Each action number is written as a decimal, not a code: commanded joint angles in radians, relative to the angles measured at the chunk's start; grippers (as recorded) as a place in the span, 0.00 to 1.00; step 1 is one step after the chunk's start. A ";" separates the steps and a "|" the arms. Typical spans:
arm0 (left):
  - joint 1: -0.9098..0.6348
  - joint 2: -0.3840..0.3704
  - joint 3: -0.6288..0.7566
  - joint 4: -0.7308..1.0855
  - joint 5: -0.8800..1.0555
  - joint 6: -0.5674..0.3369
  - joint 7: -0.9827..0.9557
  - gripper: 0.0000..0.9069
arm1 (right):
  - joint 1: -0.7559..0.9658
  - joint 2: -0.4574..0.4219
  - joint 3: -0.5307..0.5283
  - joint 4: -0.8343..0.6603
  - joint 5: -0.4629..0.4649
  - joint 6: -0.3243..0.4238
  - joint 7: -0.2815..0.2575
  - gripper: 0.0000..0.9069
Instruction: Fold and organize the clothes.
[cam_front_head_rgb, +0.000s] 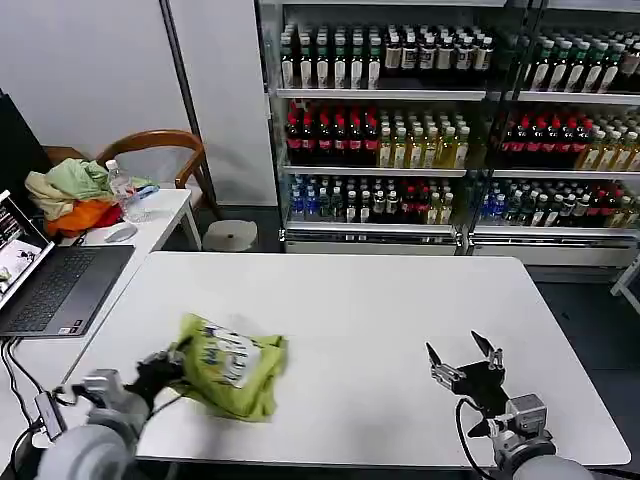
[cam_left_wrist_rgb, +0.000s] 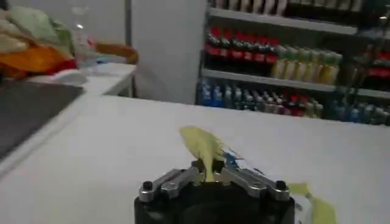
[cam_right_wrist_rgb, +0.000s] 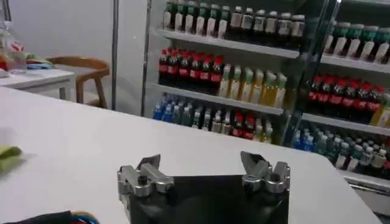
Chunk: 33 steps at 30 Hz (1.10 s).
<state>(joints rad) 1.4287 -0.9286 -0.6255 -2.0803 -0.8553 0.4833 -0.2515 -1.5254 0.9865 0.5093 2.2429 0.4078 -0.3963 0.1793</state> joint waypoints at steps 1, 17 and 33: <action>0.039 0.124 -0.312 -0.056 -0.246 0.094 -0.134 0.04 | 0.021 0.001 -0.023 0.000 0.001 0.001 0.000 1.00; -0.006 0.167 -0.249 -0.068 -0.067 0.095 -0.137 0.04 | -0.027 0.004 0.027 0.022 -0.001 0.005 -0.001 1.00; 0.011 -0.161 0.586 -0.154 1.057 -0.024 -0.025 0.06 | -0.063 0.017 0.036 0.029 -0.037 0.002 -0.003 1.00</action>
<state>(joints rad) 1.4421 -0.8645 -0.6237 -2.2161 -0.5049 0.5479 -0.3095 -1.5672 1.0019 0.5326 2.2660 0.3837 -0.3926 0.1763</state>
